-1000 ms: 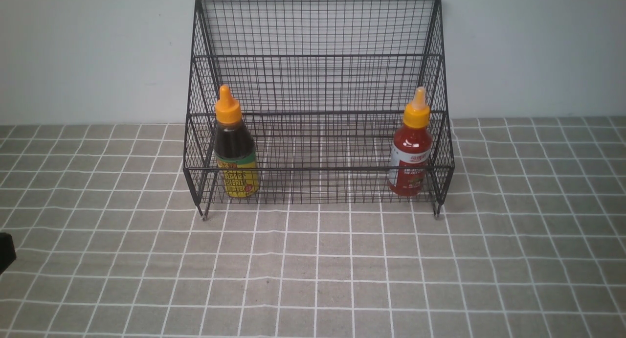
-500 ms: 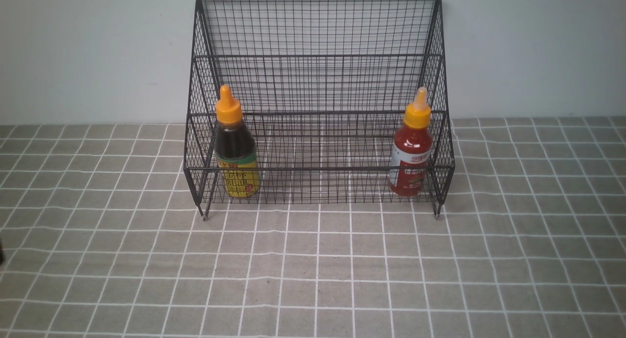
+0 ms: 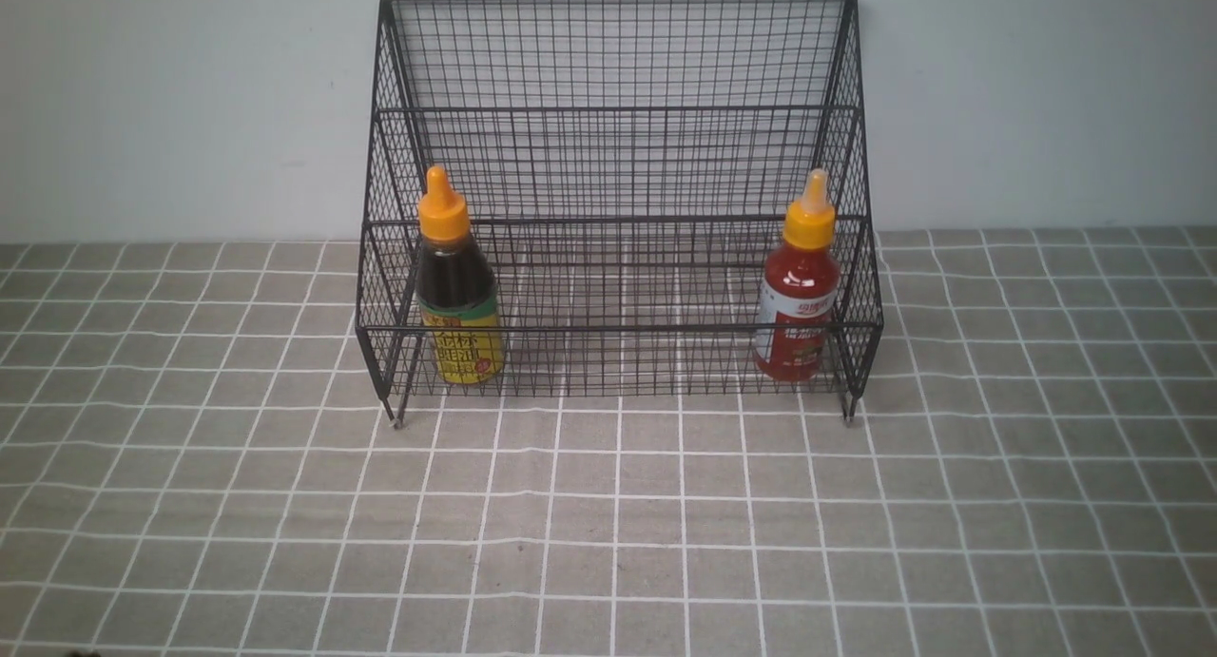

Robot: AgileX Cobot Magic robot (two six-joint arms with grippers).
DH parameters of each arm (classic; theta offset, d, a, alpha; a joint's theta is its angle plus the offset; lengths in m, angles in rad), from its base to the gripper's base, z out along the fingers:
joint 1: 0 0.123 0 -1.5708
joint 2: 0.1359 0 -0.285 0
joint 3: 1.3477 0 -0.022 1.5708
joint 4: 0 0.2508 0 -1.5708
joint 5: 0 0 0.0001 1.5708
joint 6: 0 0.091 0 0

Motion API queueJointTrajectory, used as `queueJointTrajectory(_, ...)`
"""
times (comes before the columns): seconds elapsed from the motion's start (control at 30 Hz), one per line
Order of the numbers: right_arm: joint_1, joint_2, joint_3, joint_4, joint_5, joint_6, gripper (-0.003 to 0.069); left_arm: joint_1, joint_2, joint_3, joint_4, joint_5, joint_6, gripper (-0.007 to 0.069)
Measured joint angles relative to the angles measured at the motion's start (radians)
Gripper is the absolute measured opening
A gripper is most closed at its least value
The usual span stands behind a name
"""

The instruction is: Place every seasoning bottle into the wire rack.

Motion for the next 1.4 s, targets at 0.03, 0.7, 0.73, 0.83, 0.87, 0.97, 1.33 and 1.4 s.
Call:
queueJointTrajectory(0.03, 0.0, 0.0, 0.0, 0.0, 0.0, 0.0, -0.0013, 0.0, 0.0, 0.001, 0.002, -0.009, 0.003, -0.0007)
queueJointTrajectory(0.7, 0.0, 0.0, 0.0, 0.0, 0.002, 0.001, -0.0013, 0.001, 0.0, 0.005, 0.005, -0.024, 0.004, -0.0007)
queueJointTrajectory(0.73, 0.0, 0.0, 0.0, 0.0, 0.002, 0.001, -0.0013, 0.001, 0.0, 0.005, 0.005, -0.024, 0.004, -0.0007)
queueJointTrajectory(0.83, 0.0, 0.0, 0.0, 0.0, 0.002, 0.001, -0.0013, 0.001, 0.0, 0.005, 0.005, -0.024, 0.004, -0.0007)
queueJointTrajectory(0.87, 0.0, 0.0, 0.0, 0.0, 0.002, 0.001, -0.0013, 0.001, 0.0, 0.005, 0.005, -0.024, 0.004, -0.0007)
queueJointTrajectory(0.97, 0.0, 0.0, 0.0, 0.0, 0.002, 0.001, -0.0013, 0.001, 0.0, 0.005, 0.005, -0.024, 0.004, -0.0007)
queueJointTrajectory(1.33, 0.0, 0.0, 0.001, 0.182, 0.002, -0.082, -0.0013, 0.001, 0.0, 0.005, 0.005, -0.024, -0.002, -0.0007)
queueJointTrajectory(1.4, 0.0, 0.0, 0.001, 0.221, 0.002, -0.12, -0.0013, 0.001, 0.0, 0.005, 0.005, -0.024, -0.003, -0.0007)
